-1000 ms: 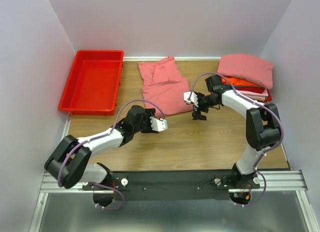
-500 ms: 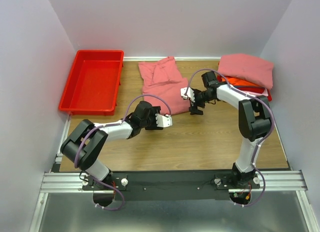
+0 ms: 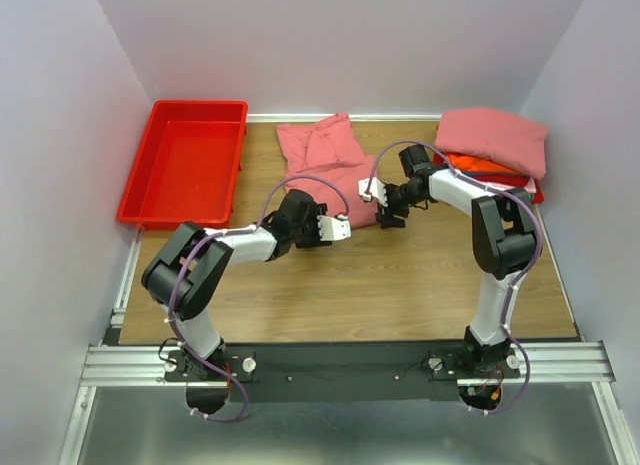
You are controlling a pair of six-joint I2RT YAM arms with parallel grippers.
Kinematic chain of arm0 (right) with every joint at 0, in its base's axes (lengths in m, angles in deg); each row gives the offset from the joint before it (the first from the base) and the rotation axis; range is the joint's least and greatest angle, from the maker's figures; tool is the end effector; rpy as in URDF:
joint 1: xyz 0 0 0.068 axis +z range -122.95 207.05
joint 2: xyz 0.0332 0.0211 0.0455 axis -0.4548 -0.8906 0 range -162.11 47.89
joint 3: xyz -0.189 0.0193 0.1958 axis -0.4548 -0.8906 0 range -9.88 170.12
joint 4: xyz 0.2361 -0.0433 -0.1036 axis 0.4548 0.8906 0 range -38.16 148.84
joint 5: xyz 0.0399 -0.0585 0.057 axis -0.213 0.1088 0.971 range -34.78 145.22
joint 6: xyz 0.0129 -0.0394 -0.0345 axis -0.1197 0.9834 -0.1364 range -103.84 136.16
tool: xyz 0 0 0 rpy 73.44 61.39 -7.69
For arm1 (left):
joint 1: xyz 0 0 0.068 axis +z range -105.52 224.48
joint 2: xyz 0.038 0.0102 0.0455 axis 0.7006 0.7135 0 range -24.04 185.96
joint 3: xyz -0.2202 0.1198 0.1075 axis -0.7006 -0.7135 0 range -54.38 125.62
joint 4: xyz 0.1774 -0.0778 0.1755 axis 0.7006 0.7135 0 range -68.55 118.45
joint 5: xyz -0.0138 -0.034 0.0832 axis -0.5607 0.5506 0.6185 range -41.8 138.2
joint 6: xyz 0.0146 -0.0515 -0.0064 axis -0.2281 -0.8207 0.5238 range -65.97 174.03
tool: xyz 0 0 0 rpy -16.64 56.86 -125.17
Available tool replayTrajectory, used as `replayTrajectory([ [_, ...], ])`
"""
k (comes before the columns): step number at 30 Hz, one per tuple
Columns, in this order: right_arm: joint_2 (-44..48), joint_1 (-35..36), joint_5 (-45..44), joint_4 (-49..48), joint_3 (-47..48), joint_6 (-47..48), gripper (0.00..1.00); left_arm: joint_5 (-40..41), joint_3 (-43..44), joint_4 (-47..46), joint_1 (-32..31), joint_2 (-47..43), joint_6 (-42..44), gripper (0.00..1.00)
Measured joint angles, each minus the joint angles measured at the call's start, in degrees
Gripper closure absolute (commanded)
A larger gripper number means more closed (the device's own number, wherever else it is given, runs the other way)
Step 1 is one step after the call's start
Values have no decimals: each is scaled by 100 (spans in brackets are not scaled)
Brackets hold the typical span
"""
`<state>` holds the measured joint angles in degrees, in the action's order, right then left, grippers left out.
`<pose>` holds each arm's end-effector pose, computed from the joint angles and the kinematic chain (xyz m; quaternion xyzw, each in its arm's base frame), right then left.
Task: Fold and stack the t-shirts
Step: Fold the tshirt
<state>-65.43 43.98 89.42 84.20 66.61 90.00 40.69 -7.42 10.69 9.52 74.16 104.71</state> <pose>0.3703 0.1336 0.1605 -0.7065 0.6225 0.1720 0.2896 0.2767 -0.1991 0.1503 0.6359 0.6460 -0.0017 0.4222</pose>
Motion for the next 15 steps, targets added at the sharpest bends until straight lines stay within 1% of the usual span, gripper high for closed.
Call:
replayTrajectory([
  [3,-28,11,-55,-11,42,-44,38,0,35,-7,0,42,-33,36],
  [4,-39,17,-68,-13,52,-61,43,0,46,-9,0,55,-46,38],
  [6,-61,22,-101,-15,81,-96,49,0,66,-28,2,87,-72,42],
  [7,-74,24,-109,-20,90,-120,56,0,87,-26,2,109,-85,50],
  [8,-83,24,-111,-22,94,-129,60,-2,118,-17,2,149,-96,56],
  [9,-90,24,-122,-28,94,-160,63,-4,146,0,9,177,-120,69],
  [10,-96,24,-125,-37,94,-179,66,-7,166,31,11,210,-151,76],
  [11,-98,24,-129,-39,94,-186,69,-11,177,66,13,247,-164,79],
  [12,-101,26,-133,-42,94,-199,78,-11,179,70,13,264,-138,81],
  [13,-101,26,-133,-48,94,-184,82,-13,181,76,13,282,-160,83],
  [14,-101,26,-142,-70,76,-199,87,-17,186,83,13,275,-175,89],
  [15,-101,26,-133,-96,50,-199,99,-28,186,92,13,271,-197,92],
])
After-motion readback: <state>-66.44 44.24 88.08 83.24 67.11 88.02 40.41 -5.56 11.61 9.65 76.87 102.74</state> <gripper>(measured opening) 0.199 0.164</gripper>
